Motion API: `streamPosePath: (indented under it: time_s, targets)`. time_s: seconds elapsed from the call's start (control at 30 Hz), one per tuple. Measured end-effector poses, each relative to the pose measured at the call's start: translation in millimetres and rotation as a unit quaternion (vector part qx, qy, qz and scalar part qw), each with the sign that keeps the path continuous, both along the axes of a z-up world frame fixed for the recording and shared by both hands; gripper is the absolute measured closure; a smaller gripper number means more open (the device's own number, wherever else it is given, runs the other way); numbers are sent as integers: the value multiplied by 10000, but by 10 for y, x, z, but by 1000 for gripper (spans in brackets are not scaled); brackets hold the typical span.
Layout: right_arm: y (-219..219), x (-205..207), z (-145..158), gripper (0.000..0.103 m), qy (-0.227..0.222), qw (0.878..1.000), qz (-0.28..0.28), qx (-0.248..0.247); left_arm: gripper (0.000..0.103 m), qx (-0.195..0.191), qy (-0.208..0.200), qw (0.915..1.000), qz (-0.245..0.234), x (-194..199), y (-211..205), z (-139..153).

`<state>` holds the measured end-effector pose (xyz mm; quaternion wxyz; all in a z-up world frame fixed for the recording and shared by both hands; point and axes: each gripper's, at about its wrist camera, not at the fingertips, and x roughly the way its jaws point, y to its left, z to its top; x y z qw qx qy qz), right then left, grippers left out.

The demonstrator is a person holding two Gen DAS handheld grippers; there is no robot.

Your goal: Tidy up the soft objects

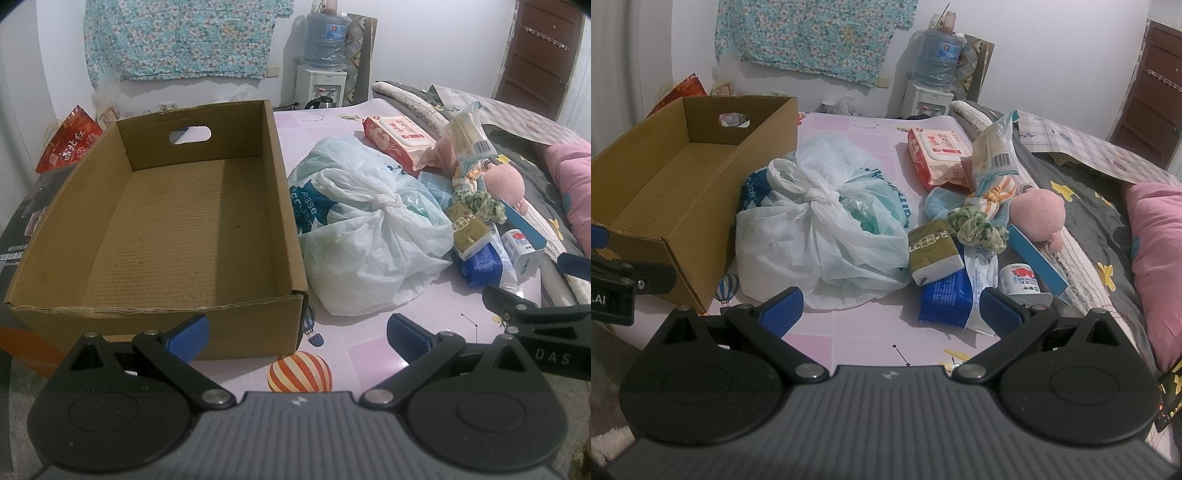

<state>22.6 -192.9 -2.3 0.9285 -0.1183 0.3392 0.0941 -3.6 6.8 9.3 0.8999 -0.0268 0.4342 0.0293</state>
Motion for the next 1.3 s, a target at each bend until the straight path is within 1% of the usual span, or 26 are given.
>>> streamPosePath:
  time_s: [0.57,0.73,0.87,0.97,1.13,1.3]
  targets:
    - [20,-4,-6,1,26,10000,10,-8,0,-47,31,10000,42,0,37,-18]
    - [-83,-16,-81,1,47,9999,-44,151,0,-38,25,10000,-1,-1,-17,-27]
    - [-369,-31,-168,1,79,9984,-286,473,0,63,-5,9997,-228,13,-219,-28]
    - [-667,-59,-230,1,50,9953,-509,823,0,77,-65,9990,-428,39,-394,-40]
    - [-1236,-108,-417,1,-16,9849,-970,1432,0,60,-100,9956,-934,122,-767,-97]
    - [-1727,-107,-629,1,71,9728,-1371,1865,0,85,-337,9880,-1502,184,-1153,-127]
